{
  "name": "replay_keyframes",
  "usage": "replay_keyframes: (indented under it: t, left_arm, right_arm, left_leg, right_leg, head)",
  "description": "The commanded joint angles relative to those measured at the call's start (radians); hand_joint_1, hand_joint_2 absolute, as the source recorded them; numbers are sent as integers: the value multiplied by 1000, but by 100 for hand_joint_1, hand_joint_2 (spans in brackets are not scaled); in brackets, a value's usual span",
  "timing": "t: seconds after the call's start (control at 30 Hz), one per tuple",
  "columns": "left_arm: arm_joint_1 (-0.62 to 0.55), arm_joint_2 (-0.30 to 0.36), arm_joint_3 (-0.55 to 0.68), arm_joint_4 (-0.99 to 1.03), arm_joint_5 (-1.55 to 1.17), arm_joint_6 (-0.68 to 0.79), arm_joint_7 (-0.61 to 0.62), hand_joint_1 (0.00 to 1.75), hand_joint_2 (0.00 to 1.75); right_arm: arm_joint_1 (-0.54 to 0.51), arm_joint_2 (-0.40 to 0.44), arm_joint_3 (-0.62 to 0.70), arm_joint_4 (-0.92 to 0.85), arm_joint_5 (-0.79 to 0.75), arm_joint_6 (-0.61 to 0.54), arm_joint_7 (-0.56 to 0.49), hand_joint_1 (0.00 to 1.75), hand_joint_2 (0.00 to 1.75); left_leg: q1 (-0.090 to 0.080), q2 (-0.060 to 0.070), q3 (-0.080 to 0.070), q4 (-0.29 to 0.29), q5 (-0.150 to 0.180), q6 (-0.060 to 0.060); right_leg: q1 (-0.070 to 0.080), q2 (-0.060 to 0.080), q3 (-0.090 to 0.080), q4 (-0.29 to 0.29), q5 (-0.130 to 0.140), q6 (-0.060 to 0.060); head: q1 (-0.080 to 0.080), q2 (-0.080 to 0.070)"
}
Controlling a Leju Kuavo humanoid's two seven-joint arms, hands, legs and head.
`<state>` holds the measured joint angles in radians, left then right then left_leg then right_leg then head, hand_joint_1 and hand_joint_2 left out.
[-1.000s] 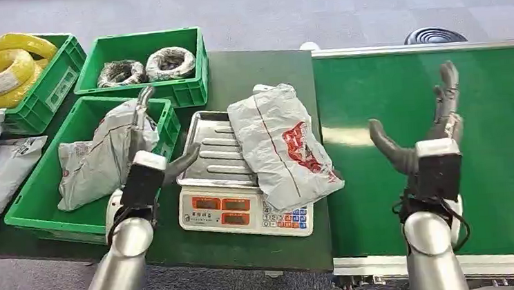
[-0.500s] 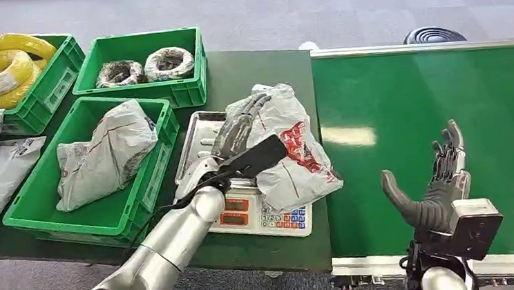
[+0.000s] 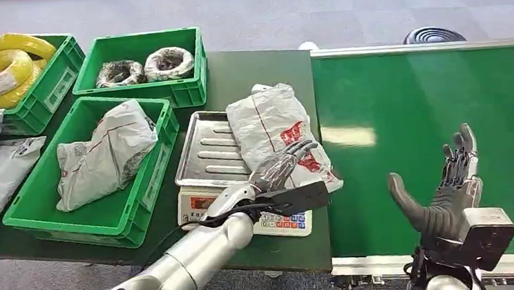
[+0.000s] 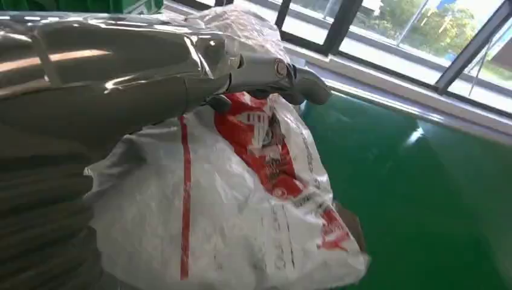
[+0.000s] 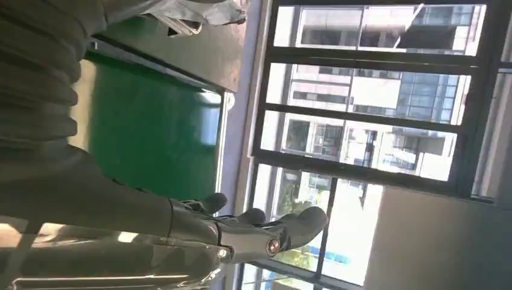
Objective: Moved the parcel from conveyor to table for the left to box.
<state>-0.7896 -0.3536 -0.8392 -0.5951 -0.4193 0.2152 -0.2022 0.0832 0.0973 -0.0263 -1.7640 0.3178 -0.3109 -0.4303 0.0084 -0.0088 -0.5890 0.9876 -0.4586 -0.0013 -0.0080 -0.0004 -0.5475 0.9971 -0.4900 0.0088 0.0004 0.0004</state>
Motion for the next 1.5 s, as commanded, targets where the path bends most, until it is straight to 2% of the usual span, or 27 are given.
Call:
replay_keyframes:
  t: [0.03, 0.1, 0.2, 0.37, 0.5, 0.7, 0.73, 0.77, 0.8, 0.83, 0.87, 0.9, 0.97, 1.17, 1.33, 1.5]
  left_arm:
    - [-8, 5, -219, 67, 95, -39, -1, 164, 175]
    - [-13, 5, -294, 77, 111, -42, 0, 175, 175]
    - [-22, 5, -363, 109, 113, -79, 31, 175, 175]
    - [-34, 5, -382, 165, 91, -34, 55, 175, 175]
    - [-47, 5, -356, 197, 71, 38, 70, 175, 175]
    - [-60, 5, -170, 227, 108, 163, 14, 175, 175]
    - [-66, 6, -141, 226, 119, 201, 1, 168, 175]
    - [-70, 5, -111, 231, 110, 212, -13, 143, 175]
    - [-79, 7, -108, 231, 111, 206, -13, 143, 175]
    - [-77, 8, -85, 224, 111, 232, -24, 91, 175]
    - [-75, 6, -43, 219, 92, 253, -40, 7, 175]
    - [-73, 6, -9, 209, 71, 267, -48, 0, 175]
    - [-71, 5, 57, 188, 51, 294, -63, 0, 175]
    - [-78, 5, 106, 168, 35, 273, -49, 0, 175]
    - [-83, 5, 100, 169, 28, 244, -27, 0, 175]
    - [-84, 5, 27, 166, 30, 167, 52, 0, 175]
  right_arm:
    - [16, 22, -44, -14, -5, 5, 3, 0, 175]
    - [12, 17, -42, -13, -73, 77, -8, 0, 175]
    - [2, 27, -51, -19, -99, 107, -26, 0, 175]
    - [-13, 47, -61, -29, -102, 124, -26, 0, 175]
    - [-29, 59, -65, -19, -90, 133, -26, 0, 175]
    - [-49, 64, -62, 2, -77, 141, -20, 0, 175]
    - [-50, 64, -59, 7, -76, 144, -19, 0, 175]
    - [-52, 64, -57, 11, -75, 144, -18, 0, 175]
    - [-53, 66, -55, 13, -75, 144, -18, 0, 175]
    - [-56, 65, -53, 20, -74, 144, -17, 0, 175]
    - [-59, 66, -51, 25, -73, 141, -17, 0, 175]
    - [-63, 66, -48, 30, -71, 139, -16, 0, 175]
    - [-71, 64, -43, 39, -71, 133, -16, 0, 175]
    - [-68, 56, -39, 45, -67, 125, -15, 0, 175]
    - [-56, 55, -39, 41, -71, 118, -15, 0, 175]
    - [-61, 50, -44, 42, -75, 112, -17, 0, 175]
  left_leg:
    - [0, 0, 1, -1, 0, 0]
    - [0, -1, 2, -1, 0, 0]
    - [0, 0, 2, -1, 0, 0]
    - [0, 1, 3, -2, 0, 0]
    - [0, 2, 2, -1, 0, 0]
    - [0, 4, 3, -1, 0, 0]
    - [0, 3, 3, 0, 0, 0]
    - [0, 4, 3, -1, 1, 0]
    - [0, 4, 3, -1, 1, 0]
    - [0, 4, 3, 0, 0, 0]
    - [0, 4, 3, -1, 1, 0]
    - [1, 4, 3, 0, 0, 0]
    - [0, 5, 4, -1, 0, 0]
    - [0, 4, 3, -1, 1, 0]
    - [0, 2, 3, 0, 0, 0]
    - [0, 3, 3, -1, 1, 0]
  right_leg:
    - [0, -1, 1, -1, 0, 0]
    - [0, -1, 2, -2, 0, 0]
    - [0, 0, 2, -1, 0, 0]
    - [0, 1, 3, -2, 1, 0]
    - [0, 2, 2, -1, 1, 0]
    - [1, 3, 3, -1, 1, 0]
    - [1, 3, 3, 0, 1, 0]
    - [1, 3, 3, 0, 2, 0]
    - [1, 3, 2, 0, 1, 0]
    - [1, 3, 3, 0, 1, 0]
    - [1, 3, 3, 0, 2, 0]
    - [1, 3, 3, 0, 1, 0]
    - [1, 3, 3, -1, 1, 0]
    - [1, 3, 3, -1, 1, 0]
    - [1, 1, 3, 0, 1, 0]
    - [1, 2, 3, -1, 2, 0]
  head:
    - [0, 0]
    - [0, 0]
    - [0, 0]
    - [0, 0]
    - [0, 0]
    - [0, 0]
    - [0, 0]
    - [0, 0]
    - [0, 0]
    - [0, 0]
    - [0, 0]
    - [0, 0]
    - [0, 0]
    - [0, 0]
    - [0, 0]
    - [0, 0]
